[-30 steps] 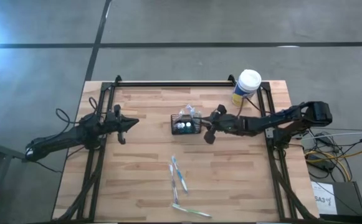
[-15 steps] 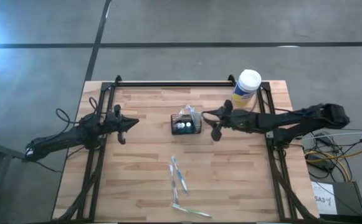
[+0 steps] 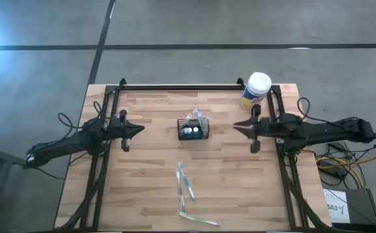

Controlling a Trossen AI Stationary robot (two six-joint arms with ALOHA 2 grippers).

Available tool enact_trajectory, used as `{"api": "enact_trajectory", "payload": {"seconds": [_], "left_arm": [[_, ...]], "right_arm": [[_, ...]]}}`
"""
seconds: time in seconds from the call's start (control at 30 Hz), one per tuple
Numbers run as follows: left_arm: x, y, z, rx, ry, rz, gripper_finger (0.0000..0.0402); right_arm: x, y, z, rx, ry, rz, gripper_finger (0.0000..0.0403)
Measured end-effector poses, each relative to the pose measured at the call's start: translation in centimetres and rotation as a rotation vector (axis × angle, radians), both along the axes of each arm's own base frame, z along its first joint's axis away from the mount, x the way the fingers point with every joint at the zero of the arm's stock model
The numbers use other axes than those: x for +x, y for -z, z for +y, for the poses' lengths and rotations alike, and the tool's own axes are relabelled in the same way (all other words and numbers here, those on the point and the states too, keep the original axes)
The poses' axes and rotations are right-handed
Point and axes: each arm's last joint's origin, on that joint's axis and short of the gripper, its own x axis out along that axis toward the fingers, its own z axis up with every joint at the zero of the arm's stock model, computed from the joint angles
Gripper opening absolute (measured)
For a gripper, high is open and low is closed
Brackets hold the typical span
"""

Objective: Pick & Place toothbrushing station
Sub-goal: Put the violet toothbrush into the mesh organizer

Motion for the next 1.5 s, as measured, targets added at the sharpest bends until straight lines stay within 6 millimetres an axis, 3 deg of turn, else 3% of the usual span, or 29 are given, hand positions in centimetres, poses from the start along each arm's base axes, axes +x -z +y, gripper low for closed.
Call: {"api": "enact_trajectory", "payload": {"seconds": [0.17,0.43,0.67,0.8,0.9,1.33,1.5], "left_arm": [[0.0,0.0,0.0,0.004,0.001,0.0,0.001],[0.0,0.0,0.0,-0.001,0.002,0.0,0.001],[0.2,-0.1,-0.3,-0.049,0.104,-0.011,0.0009],[0.2,-0.4,-0.1,-0.067,0.044,-0.018,0.0007],[0.0,-2.2,0.2,-0.031,-0.071,-0.066,0.0005],[-1.4,-12.4,0.0,-0.116,-0.119,-0.181,0.0003],[1.2,-12.1,0.1,-0.227,-0.076,-0.016,0.0003]], "right_arm": [[-1.8,0.8,-0.1,-0.015,-0.004,-0.065,0.0013],[-3.0,2.7,0.0,-0.038,-0.026,-0.179,0.0008],[-3.0,4.3,0.0,-0.061,-0.026,-0.153,0.0008],[-3.0,4.5,0.0,-0.109,-0.019,-0.149,0.0008],[-3.1,4.3,0.0,-0.088,-0.021,-0.171,0.0008],[-2.9,5.7,0.2,0.07,-0.104,-0.085,0.0008],[-3.0,6.1,0.2,0.09,-0.105,-0.075,0.0008]]}}
